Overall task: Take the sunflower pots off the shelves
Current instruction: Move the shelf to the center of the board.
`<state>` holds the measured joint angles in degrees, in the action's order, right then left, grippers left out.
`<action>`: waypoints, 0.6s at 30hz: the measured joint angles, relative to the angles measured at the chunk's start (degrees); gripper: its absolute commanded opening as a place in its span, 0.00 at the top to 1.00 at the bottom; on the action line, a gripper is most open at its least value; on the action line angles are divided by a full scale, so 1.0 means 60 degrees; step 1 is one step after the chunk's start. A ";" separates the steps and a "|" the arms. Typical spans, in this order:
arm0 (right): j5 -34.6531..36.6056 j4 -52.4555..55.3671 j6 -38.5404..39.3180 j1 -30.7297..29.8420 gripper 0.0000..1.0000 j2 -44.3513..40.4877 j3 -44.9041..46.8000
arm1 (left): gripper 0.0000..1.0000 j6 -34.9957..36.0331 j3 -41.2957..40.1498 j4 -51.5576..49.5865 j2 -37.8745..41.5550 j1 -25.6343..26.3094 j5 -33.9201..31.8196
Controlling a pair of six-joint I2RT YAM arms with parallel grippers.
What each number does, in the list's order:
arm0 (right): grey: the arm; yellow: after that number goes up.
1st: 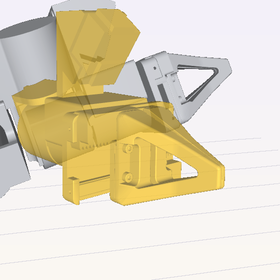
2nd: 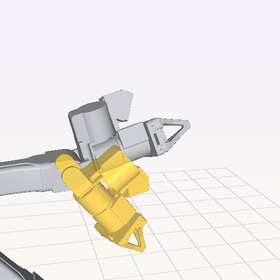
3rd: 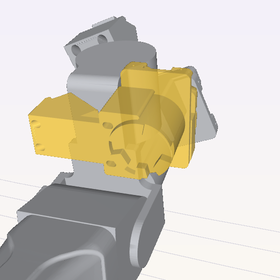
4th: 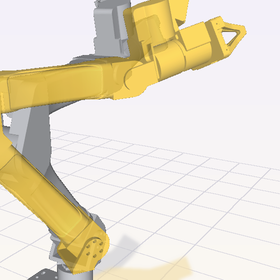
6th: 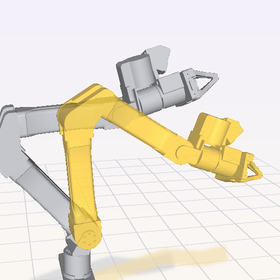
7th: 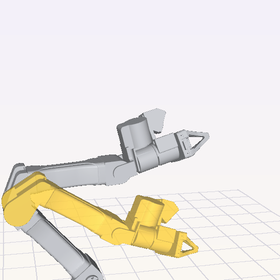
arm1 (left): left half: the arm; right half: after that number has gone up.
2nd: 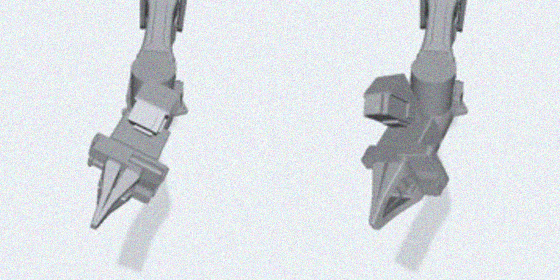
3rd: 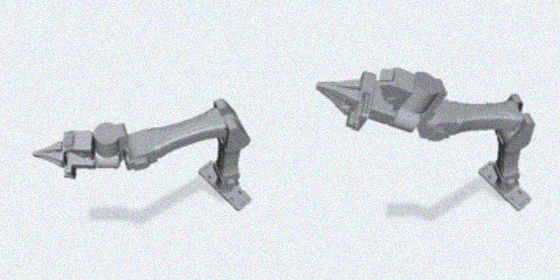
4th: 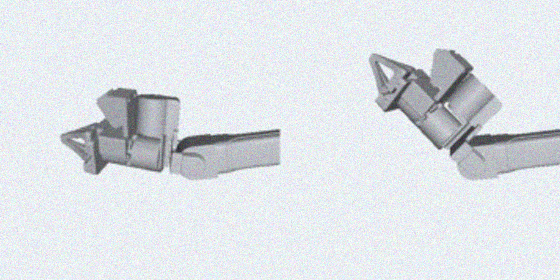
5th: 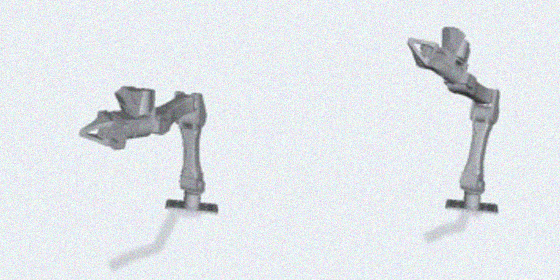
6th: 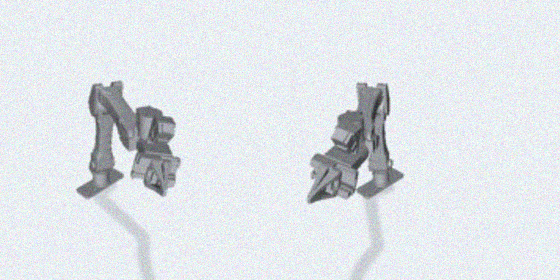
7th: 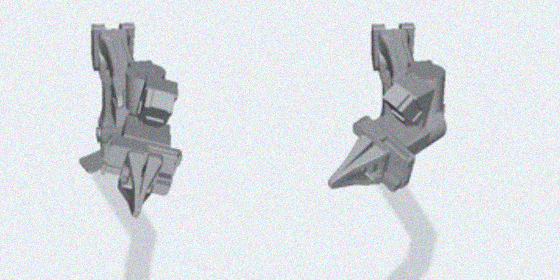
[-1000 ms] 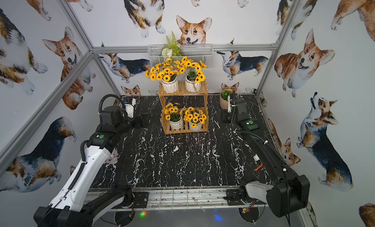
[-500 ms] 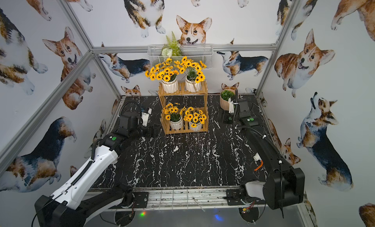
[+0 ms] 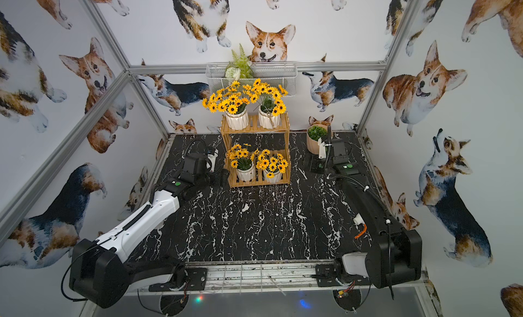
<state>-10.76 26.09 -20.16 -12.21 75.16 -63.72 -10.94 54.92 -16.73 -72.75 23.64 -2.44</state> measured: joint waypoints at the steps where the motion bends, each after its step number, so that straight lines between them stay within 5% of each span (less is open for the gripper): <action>1: -0.0022 -0.0015 -0.0011 0.0026 0.13 0.0015 0.0004 | 0.22 -0.0018 -0.0011 0.0102 -0.0073 0.0004 -0.0058; 18: -0.0106 -0.0095 -0.0149 0.0102 0.15 0.0164 0.0047 | 0.31 -0.0455 0.0193 0.0874 -0.1453 0.0015 -0.0871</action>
<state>-11.40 25.52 -21.06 -11.60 76.14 -63.44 -13.67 56.07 -11.49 -81.47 23.73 -7.66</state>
